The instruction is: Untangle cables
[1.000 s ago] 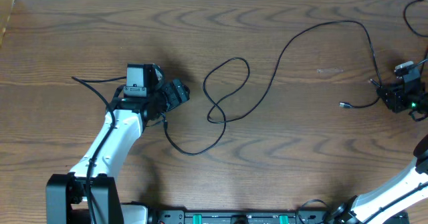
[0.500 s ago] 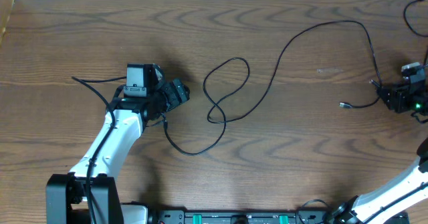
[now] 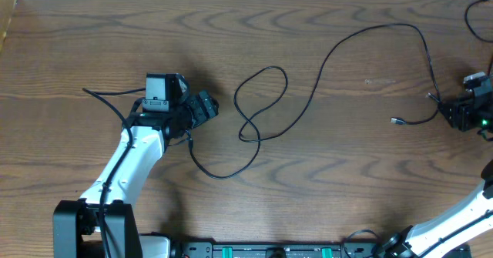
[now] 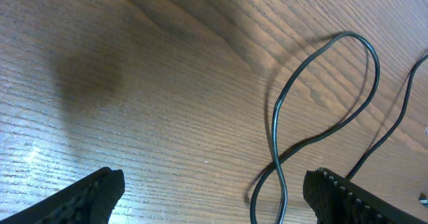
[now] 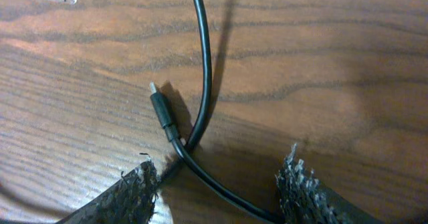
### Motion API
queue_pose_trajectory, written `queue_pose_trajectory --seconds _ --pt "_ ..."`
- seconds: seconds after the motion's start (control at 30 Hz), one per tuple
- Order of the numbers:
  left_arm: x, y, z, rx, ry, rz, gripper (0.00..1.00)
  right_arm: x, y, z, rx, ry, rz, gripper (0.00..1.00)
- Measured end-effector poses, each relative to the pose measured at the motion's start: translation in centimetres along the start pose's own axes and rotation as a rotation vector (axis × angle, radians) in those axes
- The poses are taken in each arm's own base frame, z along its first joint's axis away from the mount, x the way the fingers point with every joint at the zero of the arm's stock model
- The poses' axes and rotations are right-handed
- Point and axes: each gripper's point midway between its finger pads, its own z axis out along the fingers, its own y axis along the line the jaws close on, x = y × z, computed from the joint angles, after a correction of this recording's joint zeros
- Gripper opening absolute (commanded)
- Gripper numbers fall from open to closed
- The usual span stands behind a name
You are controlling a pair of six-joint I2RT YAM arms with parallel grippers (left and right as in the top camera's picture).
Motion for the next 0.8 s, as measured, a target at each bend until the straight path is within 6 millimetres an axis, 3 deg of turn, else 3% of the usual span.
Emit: queue_pose_trajectory --seconds 0.47,0.73,0.8 --pt "0.0 0.0 0.0 0.0 0.0 0.0 0.91 1.4 0.2 -0.6 -0.014 0.08 -0.148 0.5" --pt "0.0 0.0 0.0 0.0 0.0 0.0 0.91 2.1 0.3 -1.0 -0.016 0.136 -0.203 0.01" --pt "0.0 0.0 0.0 0.0 0.0 0.0 0.91 2.1 0.4 -1.0 -0.022 0.136 -0.204 0.01"
